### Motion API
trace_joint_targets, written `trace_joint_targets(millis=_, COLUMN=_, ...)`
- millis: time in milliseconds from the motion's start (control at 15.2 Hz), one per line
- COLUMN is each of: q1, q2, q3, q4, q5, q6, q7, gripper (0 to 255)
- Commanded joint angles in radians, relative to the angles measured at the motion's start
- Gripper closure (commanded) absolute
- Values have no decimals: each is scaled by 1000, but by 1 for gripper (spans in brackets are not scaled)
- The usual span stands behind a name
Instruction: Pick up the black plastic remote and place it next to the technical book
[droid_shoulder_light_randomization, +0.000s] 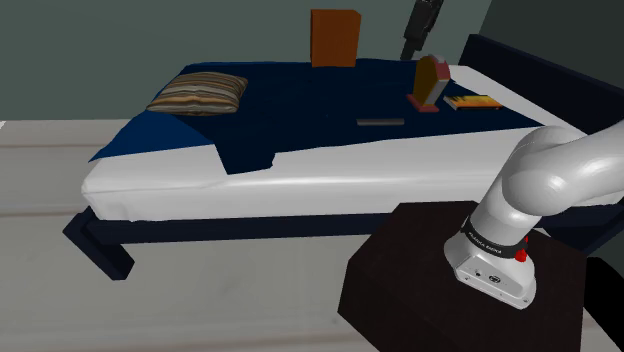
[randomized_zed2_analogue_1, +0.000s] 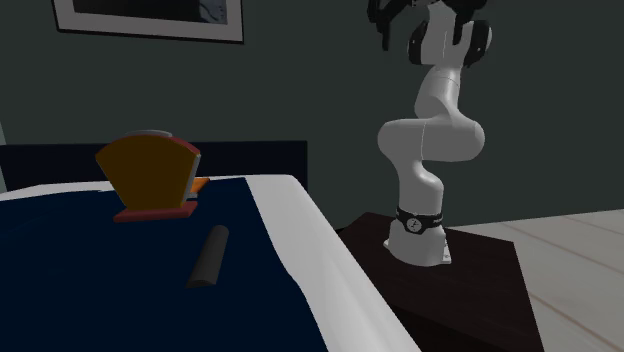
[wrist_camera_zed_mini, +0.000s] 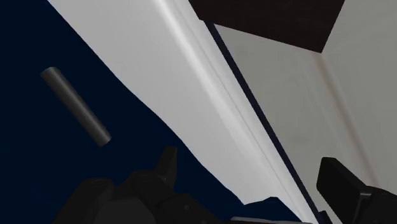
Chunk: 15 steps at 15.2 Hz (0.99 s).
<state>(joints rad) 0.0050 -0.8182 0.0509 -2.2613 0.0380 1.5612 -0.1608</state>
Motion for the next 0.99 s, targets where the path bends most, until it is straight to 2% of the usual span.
trace_joint_targets(millis=0, q1=0, q2=0, q3=0, q4=0, q5=0, q6=0, q7=0, gripper=0)
trace_joint_targets(millis=462, q1=-4, q2=61, q3=-151, q4=-101, q5=-78, q6=127, q7=-223, gripper=0)
trace_joint_targets(millis=924, q1=-6, q2=203, q3=-301, q4=-130, q5=-139, q6=268, q7=-445, gripper=0)
